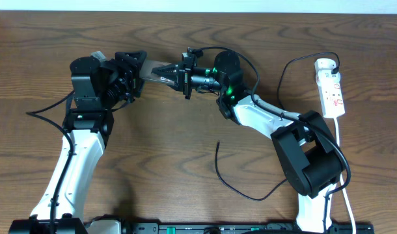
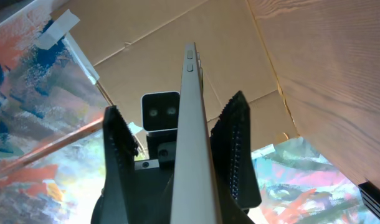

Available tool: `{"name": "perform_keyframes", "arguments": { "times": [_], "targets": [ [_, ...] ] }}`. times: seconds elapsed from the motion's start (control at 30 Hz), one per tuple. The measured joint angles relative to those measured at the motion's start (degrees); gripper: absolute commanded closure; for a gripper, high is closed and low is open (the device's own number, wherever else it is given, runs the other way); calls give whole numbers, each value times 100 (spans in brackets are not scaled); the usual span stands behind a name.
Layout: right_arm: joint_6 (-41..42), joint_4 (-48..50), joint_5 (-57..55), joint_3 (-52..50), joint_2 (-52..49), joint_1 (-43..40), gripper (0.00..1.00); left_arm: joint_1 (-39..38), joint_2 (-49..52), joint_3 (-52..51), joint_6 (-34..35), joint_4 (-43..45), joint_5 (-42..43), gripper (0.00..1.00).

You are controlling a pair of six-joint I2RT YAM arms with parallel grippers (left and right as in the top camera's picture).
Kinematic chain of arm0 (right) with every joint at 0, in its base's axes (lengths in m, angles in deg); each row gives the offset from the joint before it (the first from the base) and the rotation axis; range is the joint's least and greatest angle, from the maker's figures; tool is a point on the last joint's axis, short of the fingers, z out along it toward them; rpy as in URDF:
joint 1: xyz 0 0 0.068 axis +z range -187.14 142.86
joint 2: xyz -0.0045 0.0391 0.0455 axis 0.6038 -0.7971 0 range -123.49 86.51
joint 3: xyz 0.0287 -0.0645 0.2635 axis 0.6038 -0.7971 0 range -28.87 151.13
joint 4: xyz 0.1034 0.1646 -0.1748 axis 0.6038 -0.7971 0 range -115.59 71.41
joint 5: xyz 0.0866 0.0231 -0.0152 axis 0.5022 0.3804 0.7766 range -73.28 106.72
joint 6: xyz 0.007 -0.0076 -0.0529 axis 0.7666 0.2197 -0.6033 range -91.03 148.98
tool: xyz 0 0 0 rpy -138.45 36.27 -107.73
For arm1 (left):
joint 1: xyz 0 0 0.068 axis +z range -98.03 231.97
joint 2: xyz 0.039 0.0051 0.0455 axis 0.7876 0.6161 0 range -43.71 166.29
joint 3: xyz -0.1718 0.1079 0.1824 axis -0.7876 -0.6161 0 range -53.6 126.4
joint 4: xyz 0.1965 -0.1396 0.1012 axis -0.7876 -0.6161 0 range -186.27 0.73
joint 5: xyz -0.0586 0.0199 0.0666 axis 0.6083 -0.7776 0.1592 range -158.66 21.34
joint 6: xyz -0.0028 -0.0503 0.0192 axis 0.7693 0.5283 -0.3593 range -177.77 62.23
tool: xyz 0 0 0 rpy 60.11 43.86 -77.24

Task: Plug charger to phone and switch on socket

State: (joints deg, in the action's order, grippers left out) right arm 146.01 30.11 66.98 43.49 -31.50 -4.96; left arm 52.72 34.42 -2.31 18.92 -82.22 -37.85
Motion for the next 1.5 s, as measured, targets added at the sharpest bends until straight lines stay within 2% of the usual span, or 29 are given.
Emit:
{"name": "perform_keyframes", "arguments": {
  "times": [0.17, 0.37, 0.77, 0.8, 0.83, 0.9, 1.1, 1.33, 1.5],
  "targets": [
    [0, 0, 2, 0, 0, -15, 99, 0, 0, -105, 2, 221, 0, 32],
    [2, 0, 2, 0, 0, -52, 99, 0, 0, -479, 92, 953, 76, 32],
    [2, 0, 2, 0, 0, -50, 98, 0, 0, -487, 155, 979, 83, 32],
    [0, 0, 2, 0, 0, -50, 98, 0, 0, -487, 153, 977, 83, 37],
    [0, 0, 2, 0, 0, -48, 98, 0, 0, -487, 153, 975, 83, 47],
    [0, 0, 4, 0, 0, -46, 99, 0, 0, -487, 177, 973, 87, 55],
    [0, 0, 4, 0, 0, -46, 98, 0, 0, -490, 197, 968, 87, 57],
    [2, 0, 7, 0, 0, -46, 99, 0, 0, -490, 210, 968, 87, 72],
    [2, 0, 7, 0, 0, -46, 99, 0, 0, -490, 219, 968, 92, 77]
  ]
}}
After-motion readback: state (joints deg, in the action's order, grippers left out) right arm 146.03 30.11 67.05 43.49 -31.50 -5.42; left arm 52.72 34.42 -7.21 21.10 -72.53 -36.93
